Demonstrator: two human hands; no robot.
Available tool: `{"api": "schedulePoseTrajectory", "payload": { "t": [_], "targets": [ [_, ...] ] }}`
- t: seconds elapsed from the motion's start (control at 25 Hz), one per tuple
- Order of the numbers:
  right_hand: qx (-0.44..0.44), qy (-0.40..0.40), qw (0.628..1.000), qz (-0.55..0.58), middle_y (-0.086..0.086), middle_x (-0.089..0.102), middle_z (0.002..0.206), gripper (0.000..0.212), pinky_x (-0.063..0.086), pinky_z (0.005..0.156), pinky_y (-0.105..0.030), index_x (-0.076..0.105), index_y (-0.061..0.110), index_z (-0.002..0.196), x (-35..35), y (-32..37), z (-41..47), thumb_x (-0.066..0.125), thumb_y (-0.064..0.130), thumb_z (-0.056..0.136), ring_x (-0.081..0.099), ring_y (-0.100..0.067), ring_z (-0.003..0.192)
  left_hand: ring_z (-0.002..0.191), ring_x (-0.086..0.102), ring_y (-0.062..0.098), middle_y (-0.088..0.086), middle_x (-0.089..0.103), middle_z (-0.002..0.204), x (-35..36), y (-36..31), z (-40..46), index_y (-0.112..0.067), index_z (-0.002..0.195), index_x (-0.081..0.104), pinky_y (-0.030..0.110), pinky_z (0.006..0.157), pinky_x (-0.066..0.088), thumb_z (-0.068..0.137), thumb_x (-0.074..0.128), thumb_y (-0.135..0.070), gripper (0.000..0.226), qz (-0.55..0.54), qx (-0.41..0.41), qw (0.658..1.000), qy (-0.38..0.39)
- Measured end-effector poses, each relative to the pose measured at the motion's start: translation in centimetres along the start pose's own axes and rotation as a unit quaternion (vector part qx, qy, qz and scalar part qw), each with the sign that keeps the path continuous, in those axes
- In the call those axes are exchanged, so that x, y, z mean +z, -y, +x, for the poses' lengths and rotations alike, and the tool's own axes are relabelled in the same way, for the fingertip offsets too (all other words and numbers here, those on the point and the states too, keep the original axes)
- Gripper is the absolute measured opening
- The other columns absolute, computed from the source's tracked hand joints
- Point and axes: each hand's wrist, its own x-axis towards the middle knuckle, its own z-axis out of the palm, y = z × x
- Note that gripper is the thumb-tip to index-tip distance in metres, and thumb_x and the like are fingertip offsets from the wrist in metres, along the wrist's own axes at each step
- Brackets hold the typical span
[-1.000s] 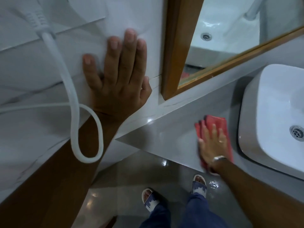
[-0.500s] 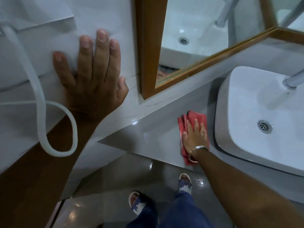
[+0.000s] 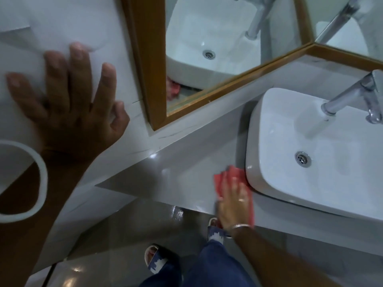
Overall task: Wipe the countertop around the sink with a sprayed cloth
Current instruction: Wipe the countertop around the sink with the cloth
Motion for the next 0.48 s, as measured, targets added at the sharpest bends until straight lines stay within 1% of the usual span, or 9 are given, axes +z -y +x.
{"api": "schedulePoseTrajectory", "payload": {
  "t": [0.04,0.12,0.16,0.2,0.28,0.36,0.4,0.44,0.48],
  "targets": [
    [-0.067,0.011,0.998,-0.001,-0.012,0.006,0.165,0.068,0.028,0.114,-0.057,0.014,0.023,0.157,0.9,2.3,0.5,0.029,0.032,0.091,0.017,-0.040,0.149,0.140,0.031,0.051,0.017,0.011,0.164,0.4,0.2,-0.2,-0.016,0.158,0.016,0.075,0.093,0.040,0.093,0.062,-0.039,0.084,-0.011,-0.004,1.000,0.007],
    [-0.263,0.047,0.964,-0.013,-0.009,0.017,0.165,0.067,0.024,0.118,-0.056,0.020,0.027,0.154,1.2,3.7,2.9,0.039,0.036,0.091,0.019,-0.037,0.149,0.143,0.028,0.047,0.018,0.015,0.164,0.7,0.4,-0.5,-0.014,0.157,0.022,0.075,0.093,0.039,0.091,0.064,-0.040,0.083,-0.012,-0.009,1.000,0.000],
    [-0.285,0.042,0.958,-0.011,-0.007,0.018,0.165,0.067,0.020,0.120,-0.054,0.019,0.029,0.154,0.6,3.0,4.5,0.042,0.033,0.091,0.017,-0.035,0.150,0.143,0.027,0.046,0.019,0.017,0.163,0.6,0.4,-0.7,-0.013,0.157,0.025,0.076,0.091,0.040,0.090,0.064,-0.040,0.082,-0.009,-0.010,1.000,-0.004],
    [-0.232,0.031,0.972,0.004,-0.007,0.015,0.165,0.068,0.017,0.121,-0.052,0.018,0.030,0.154,0.2,2.0,6.4,0.043,0.029,0.092,0.014,-0.033,0.151,0.143,0.027,0.046,0.019,0.018,0.163,0.5,0.4,-0.7,-0.013,0.156,0.026,0.076,0.091,0.040,0.090,0.065,-0.041,0.082,-0.008,-0.008,1.000,-0.004],
    [0.046,-0.013,0.994,0.098,-0.009,0.007,0.166,0.067,0.015,0.122,-0.050,0.014,0.027,0.156,-1.1,0.6,9.8,0.042,0.025,0.095,0.010,-0.034,0.152,0.142,0.030,0.048,0.018,0.016,0.164,0.2,0.3,-0.8,-0.011,0.156,0.024,0.076,0.090,0.041,0.090,0.064,-0.042,0.084,-0.009,-0.011,1.000,0.015],
    [0.296,-0.036,0.931,0.210,-0.014,0.006,0.166,0.066,0.015,0.120,-0.048,0.014,0.023,0.157,-2.8,0.9,12.9,0.042,0.029,0.097,0.013,-0.036,0.150,0.143,0.026,0.045,0.015,0.013,0.165,-0.5,0.0,-0.1,-0.008,0.156,0.024,0.077,0.087,0.042,0.089,0.063,-0.043,0.085,-0.001,-0.016,1.000,0.017],
    [0.343,-0.034,0.910,0.229,-0.015,0.008,0.166,0.067,0.014,0.119,-0.048,0.017,0.021,0.157,-3.7,1.9,14.1,0.044,0.030,0.097,0.014,-0.037,0.150,0.147,0.020,0.040,0.013,0.010,0.165,-1.0,-0.3,0.3,-0.007,0.156,0.025,0.077,0.085,0.043,0.089,0.063,-0.044,0.086,0.012,-0.014,1.000,0.008],
    [0.329,-0.028,0.919,0.216,-0.016,0.009,0.165,0.067,0.013,0.120,-0.048,0.019,0.019,0.156,-4.0,3.4,14.8,0.046,0.029,0.096,0.013,-0.039,0.149,0.149,0.012,0.035,0.012,0.008,0.166,-1.4,-0.5,0.7,-0.005,0.155,0.025,0.078,0.081,0.044,0.089,0.062,-0.045,0.086,0.026,-0.010,1.000,0.000],
    [0.245,-0.022,0.951,0.188,-0.017,0.011,0.165,0.067,0.013,0.121,-0.050,0.020,0.019,0.156,-3.7,5.0,14.9,0.047,0.028,0.095,0.013,-0.040,0.149,0.151,0.005,0.031,0.012,0.006,0.166,-1.9,-0.8,1.1,-0.005,0.155,0.025,0.080,0.079,0.044,0.088,0.061,-0.045,0.086,0.039,-0.005,0.999,-0.005]
  ]
}}
